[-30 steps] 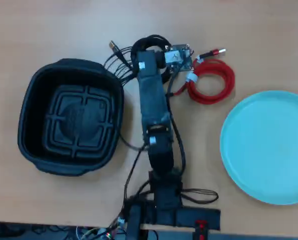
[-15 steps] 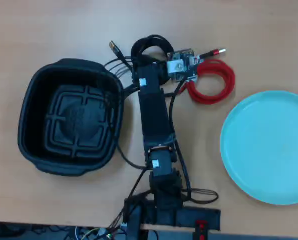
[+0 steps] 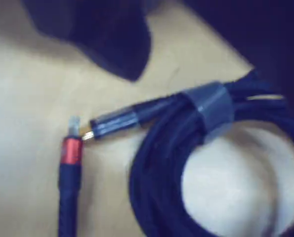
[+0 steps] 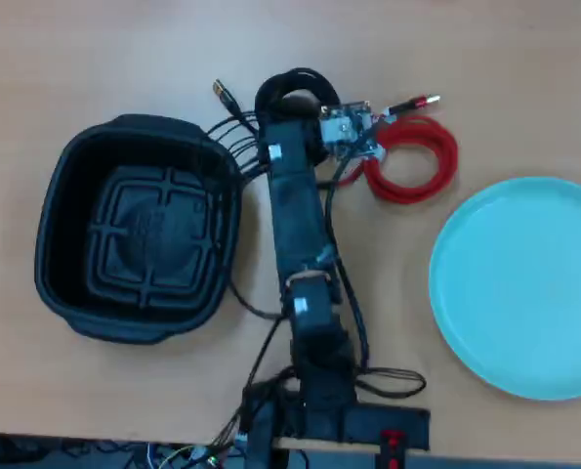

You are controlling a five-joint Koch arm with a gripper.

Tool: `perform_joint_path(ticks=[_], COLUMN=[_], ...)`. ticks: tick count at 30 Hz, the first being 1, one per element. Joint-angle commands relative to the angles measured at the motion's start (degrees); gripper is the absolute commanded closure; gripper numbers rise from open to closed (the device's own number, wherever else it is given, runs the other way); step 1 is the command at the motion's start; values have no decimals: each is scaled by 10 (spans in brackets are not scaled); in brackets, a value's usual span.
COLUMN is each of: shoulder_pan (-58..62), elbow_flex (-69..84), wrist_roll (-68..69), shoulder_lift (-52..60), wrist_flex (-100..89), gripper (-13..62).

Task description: Put a black charging cable in a black bowl and put a red charging cable in a green bowl

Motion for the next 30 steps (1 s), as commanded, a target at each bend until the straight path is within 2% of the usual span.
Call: perform_joint_path(ticks=[1,17,20,30], shoulder_pan=[-3,-40,-47,-61], elbow_flex=[-27,-38,-39,-39], wrist_roll=[-6,18,31,49], shoulder_lift=[-34,-156,-170,-172], wrist_flex=[-40,-66,-66,-65], gripper=[-45,-40,21,299])
